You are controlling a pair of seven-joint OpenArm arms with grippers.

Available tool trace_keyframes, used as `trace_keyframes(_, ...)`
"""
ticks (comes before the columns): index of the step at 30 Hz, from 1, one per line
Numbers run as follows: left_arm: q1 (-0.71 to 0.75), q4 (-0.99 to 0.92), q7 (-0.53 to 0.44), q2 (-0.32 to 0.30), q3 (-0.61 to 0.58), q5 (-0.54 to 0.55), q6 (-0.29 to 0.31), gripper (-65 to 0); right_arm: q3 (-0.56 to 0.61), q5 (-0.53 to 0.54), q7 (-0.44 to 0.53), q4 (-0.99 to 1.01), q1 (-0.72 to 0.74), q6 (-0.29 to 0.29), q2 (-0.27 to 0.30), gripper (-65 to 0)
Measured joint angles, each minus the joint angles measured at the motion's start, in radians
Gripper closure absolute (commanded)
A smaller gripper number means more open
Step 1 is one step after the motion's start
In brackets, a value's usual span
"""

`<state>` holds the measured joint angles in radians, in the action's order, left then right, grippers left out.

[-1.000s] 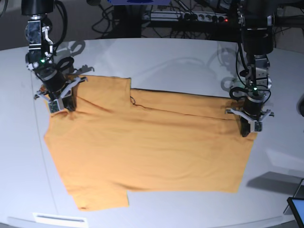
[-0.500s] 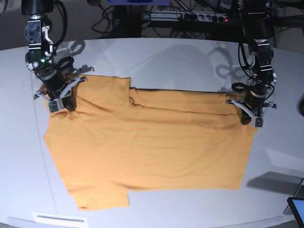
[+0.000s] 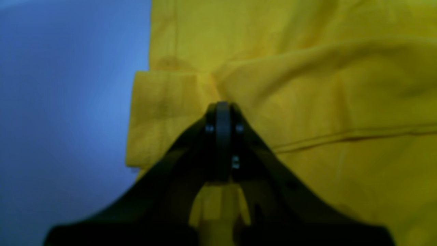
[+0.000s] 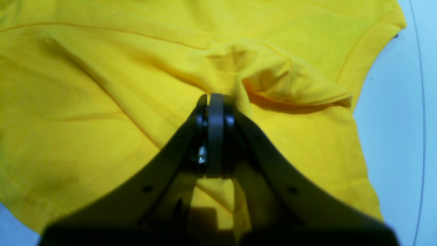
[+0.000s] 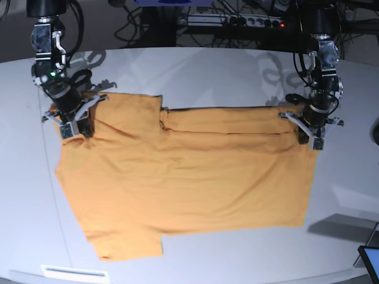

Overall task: Fold the T-shirt properly
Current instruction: 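Pull the folded shoulder edge toward the robot with both grippers, then drag the shoulder edge further toward the robot with both grippers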

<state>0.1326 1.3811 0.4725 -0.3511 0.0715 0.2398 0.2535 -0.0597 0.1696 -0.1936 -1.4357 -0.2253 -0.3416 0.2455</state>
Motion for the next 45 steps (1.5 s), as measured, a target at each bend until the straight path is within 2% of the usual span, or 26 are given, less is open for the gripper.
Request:
trace_keyframes(6, 0.037, 0.02, 0.01, 0.044, 0.129, 0.032, 0.051, 0.0, -0.002, 0.007, 0.023, -0.003, -0.022, 0.003, 0.0, 0.0)
trace_keyframes(11, 0.084, 0.021, -0.017, 0.007, 0.15, 0.053, 0.072, 0.0, -0.015, -0.005, 0.014, -0.061, -0.076, 0.014, 0.0, 0.0)
trace_keyframes(14, 0.133, 0.023, -0.084, -0.002, 0.154, 0.053, 0.064, 0.0, -0.057, -0.009, -0.019, -0.102, -0.112, -0.006, -0.003, 0.0)
trace_keyframes(21, 0.197, 0.04, -0.153, 0.0, 0.156, 0.053, 0.057, 0.0, -0.068, -0.011, -0.007, -0.126, -0.155, -0.005, -0.003, 0.0)
trace_keyframes(29, 0.289, 0.13, -0.138, 0.016, 0.164, 0.025, 0.034, 0.0, -0.069, -0.006, 0.018, -0.13, -0.183, -0.004, -0.003, 0.0)
trace_keyframes(40, 0.293, 0.132, -0.137, 0.015, 0.166, 0.026, 0.034, 0.0, -0.072, -0.011, 0.002, -0.182, -0.241, 0.003, -0.003, 0.0)
trace_keyframes(45, 0.292, 0.132, -0.133, 0.013, 0.166, 0.026, 0.035, 0.0, -0.072, -0.011, -0.002, -0.19, -0.251, 0.028, -0.006, 0.0)
